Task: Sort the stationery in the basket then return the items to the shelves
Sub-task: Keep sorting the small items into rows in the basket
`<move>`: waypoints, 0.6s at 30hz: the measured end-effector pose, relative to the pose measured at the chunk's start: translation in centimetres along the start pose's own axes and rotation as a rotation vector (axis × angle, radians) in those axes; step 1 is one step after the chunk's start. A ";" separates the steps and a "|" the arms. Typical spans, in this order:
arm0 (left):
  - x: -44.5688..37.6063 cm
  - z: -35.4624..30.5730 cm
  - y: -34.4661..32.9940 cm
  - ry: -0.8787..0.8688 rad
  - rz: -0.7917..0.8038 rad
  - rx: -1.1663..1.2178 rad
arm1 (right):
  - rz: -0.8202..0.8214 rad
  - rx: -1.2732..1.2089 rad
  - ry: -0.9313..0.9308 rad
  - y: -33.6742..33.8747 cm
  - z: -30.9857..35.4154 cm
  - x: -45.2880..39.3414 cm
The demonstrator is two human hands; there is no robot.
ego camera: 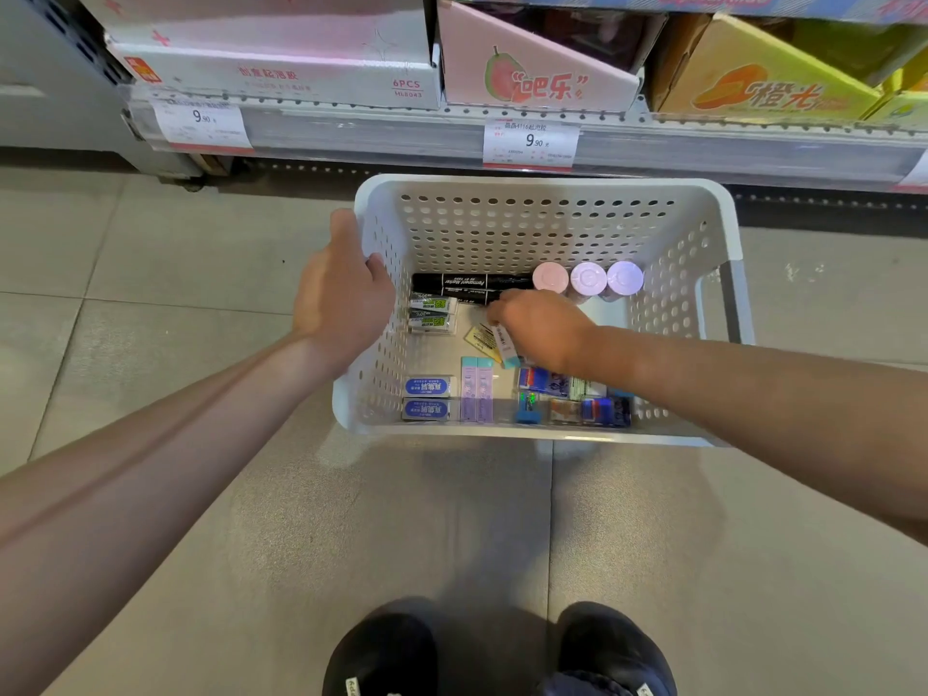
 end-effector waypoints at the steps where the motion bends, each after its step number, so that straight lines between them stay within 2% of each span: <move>1: 0.0 -0.1 0.0 0.005 0.001 -0.003 | 0.006 0.029 0.009 0.0 -0.4 0.1; 9: 0.0 -0.1 -0.1 -0.014 -0.007 -0.010 | 0.157 0.210 0.109 -0.8 0.4 0.6; 18: 0.0 0.1 -0.2 -0.029 -0.001 0.013 | 0.132 0.179 0.124 -1.3 1.2 0.4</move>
Point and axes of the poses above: each hand's wrist, its own x-axis away from the middle knuckle, its own y-axis out of the back of the hand, z = x × y, the point moved 1 cm from there along -x, towards the middle knuckle, and after that the axes turned 1 degree about -y, right-handed, at the moved point
